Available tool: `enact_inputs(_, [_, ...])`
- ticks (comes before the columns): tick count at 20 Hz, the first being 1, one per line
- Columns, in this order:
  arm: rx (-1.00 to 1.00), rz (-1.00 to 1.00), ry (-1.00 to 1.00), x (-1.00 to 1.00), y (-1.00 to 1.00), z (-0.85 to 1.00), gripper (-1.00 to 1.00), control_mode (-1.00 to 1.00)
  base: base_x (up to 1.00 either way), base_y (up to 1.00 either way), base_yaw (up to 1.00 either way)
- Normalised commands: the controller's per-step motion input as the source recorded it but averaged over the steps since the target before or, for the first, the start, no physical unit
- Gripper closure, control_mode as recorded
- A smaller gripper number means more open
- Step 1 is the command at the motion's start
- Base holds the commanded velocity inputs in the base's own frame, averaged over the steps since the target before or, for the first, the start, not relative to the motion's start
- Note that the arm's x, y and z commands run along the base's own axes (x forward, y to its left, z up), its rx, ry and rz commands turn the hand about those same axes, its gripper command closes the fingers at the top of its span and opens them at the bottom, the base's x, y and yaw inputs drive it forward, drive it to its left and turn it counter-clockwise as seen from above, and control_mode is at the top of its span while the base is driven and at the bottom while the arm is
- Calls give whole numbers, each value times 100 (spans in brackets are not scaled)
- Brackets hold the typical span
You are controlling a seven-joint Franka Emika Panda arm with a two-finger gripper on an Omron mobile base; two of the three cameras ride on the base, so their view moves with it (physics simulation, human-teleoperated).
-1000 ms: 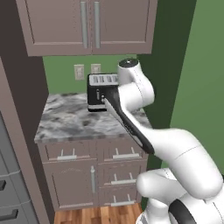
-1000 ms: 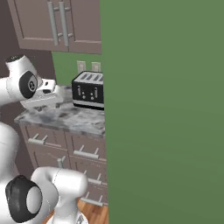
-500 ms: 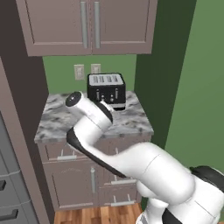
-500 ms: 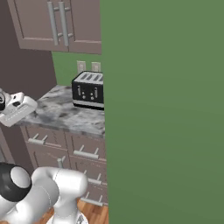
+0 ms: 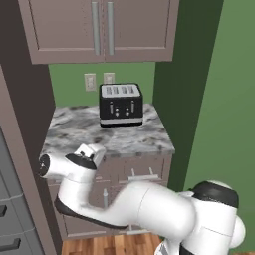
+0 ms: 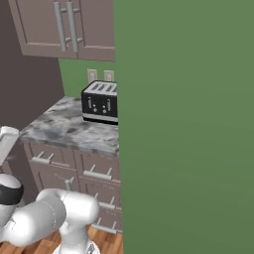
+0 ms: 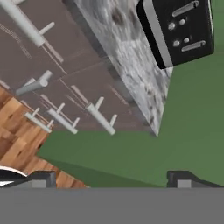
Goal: Take a straw from the drawer in front and place it inside the glass cup on the dining counter.
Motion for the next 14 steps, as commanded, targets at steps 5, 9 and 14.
enact_inputs(5, [-28,14,-14,-7,40,-63,-100,-100,0,0,0])
enact_inputs(9, [-23,11,-12,0,29,-54,-100,-100,0,0,0])
enact_inputs(14, [-19,7,-5,22,22,-55,-100,-100,0,0,0])
